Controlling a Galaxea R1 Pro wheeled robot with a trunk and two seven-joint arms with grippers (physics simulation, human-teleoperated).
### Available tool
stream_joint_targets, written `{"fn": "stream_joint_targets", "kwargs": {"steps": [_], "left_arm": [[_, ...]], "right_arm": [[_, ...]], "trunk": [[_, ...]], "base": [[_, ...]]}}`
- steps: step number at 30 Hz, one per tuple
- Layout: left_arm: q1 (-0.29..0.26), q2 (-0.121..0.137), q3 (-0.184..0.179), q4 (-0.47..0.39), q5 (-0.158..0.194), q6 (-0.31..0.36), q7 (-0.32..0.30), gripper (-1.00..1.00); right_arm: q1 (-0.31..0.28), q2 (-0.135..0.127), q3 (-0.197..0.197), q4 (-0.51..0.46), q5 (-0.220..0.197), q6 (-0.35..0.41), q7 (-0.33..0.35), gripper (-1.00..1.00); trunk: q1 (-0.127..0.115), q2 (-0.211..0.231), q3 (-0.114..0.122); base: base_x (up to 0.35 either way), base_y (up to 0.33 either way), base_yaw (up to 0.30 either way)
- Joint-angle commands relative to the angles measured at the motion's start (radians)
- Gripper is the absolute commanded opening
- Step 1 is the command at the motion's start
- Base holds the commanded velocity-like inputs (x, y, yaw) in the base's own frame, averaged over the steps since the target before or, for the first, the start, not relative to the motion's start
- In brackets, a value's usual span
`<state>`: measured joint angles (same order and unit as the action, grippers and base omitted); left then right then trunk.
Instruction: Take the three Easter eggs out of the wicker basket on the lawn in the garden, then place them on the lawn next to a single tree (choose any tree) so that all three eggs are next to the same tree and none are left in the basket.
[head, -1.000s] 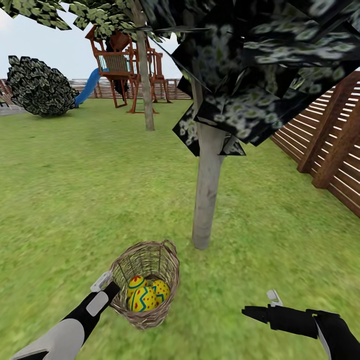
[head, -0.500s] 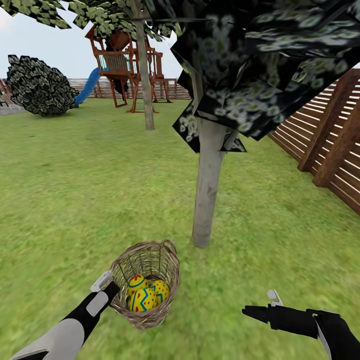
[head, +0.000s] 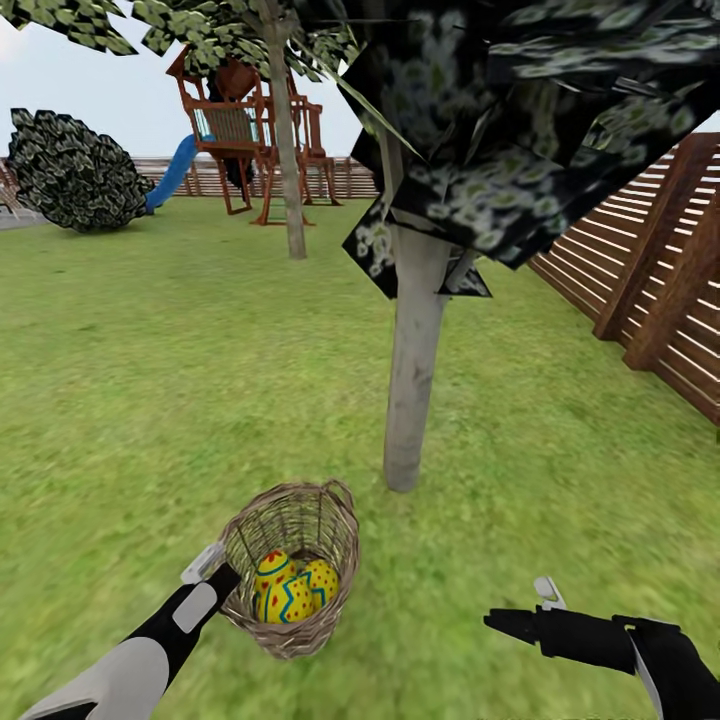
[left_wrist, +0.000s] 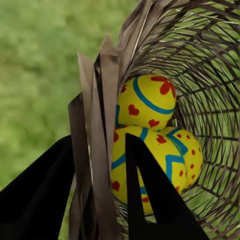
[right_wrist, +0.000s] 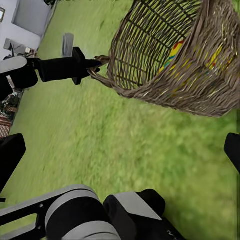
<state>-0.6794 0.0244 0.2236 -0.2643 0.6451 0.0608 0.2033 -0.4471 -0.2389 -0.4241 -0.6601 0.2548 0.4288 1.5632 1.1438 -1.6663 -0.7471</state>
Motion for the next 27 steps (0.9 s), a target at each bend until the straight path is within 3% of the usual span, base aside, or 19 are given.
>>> {"fn": "stream_joint_targets", "kwargs": {"steps": [1,27], "left_arm": [[0.000,0.000,0.000,-0.004,0.005,0.005,0.004,-1.00],[0.000,0.002,0.000,-0.004,0.005,0.005,0.004,-1.00]], "right_arm": [[-0.001,0.001,-0.005,-0.001,0.010,0.011,0.008,1.00],[-0.001,0.003,-0.004,0.000,0.011,0.007,0.008,1.00]], "trunk": [[0.004,-0.008,-0.004],[0.104,-0.190,-0.085]], "base": [[0.000,0.000,-0.044],[0.000,0.000,-0.001]]}}
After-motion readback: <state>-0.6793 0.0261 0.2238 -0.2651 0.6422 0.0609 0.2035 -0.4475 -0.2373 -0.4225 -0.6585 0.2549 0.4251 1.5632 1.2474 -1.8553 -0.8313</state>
